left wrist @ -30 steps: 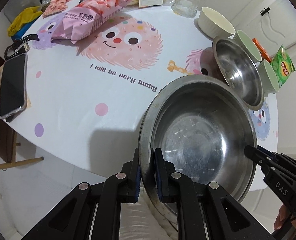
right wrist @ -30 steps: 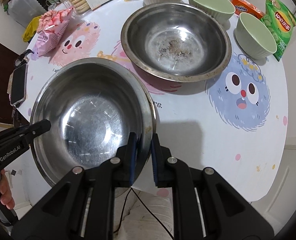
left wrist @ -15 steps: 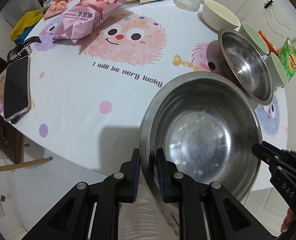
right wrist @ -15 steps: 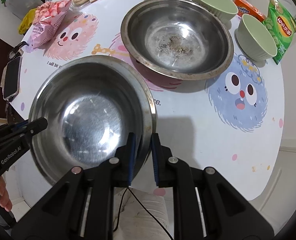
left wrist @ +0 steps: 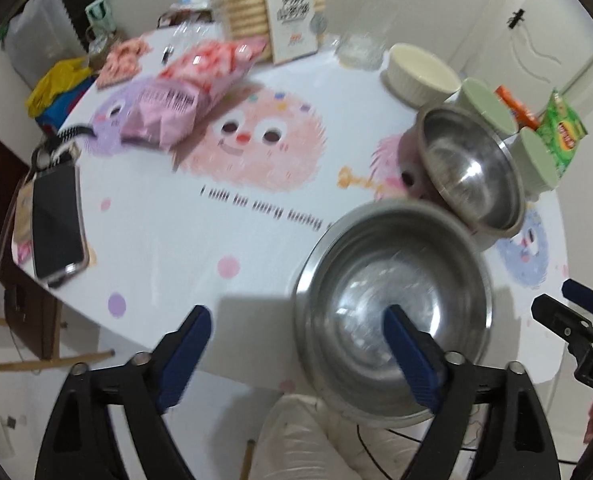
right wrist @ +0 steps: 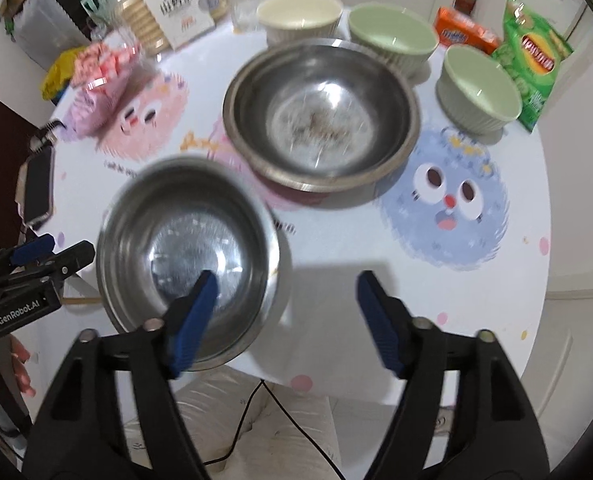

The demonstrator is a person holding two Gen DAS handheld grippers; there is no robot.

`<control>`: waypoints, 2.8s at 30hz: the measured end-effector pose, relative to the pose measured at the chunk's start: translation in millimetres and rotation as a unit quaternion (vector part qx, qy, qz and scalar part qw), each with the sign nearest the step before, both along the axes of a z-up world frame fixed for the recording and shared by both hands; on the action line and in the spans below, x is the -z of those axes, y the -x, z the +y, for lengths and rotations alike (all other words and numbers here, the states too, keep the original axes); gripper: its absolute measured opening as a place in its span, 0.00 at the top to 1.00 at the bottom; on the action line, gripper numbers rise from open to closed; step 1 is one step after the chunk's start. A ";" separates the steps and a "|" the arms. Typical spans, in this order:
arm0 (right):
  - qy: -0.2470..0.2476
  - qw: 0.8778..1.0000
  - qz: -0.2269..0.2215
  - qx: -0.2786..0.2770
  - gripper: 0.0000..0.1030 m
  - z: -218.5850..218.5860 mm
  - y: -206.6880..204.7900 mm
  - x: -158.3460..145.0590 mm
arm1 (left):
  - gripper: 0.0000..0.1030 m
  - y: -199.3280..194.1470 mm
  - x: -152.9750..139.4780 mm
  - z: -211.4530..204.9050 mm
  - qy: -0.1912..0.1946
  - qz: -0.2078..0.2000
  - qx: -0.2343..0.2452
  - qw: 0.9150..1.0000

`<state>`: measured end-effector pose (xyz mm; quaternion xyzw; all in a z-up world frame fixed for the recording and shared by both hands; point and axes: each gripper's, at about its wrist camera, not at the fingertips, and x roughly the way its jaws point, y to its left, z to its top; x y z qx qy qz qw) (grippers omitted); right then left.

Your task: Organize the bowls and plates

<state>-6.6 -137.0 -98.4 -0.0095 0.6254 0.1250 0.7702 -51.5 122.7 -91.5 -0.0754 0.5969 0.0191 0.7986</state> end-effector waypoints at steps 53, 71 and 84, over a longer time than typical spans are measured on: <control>-0.036 0.986 0.083 0.141 0.86 -89.7 -142.4 74.5 | 0.89 -194.4 68.9 -101.7 0.081 0.100 0.048 0.991; -0.050 0.986 0.060 0.144 0.86 -88.8 -133.1 50.9 | 0.91 -178.7 28.6 -77.3 0.104 0.066 0.041 0.992; -0.071 0.994 0.001 0.087 0.86 -62.0 -87.8 -20.4 | 0.90 -111.9 -30.7 -35.1 0.112 0.011 0.008 0.994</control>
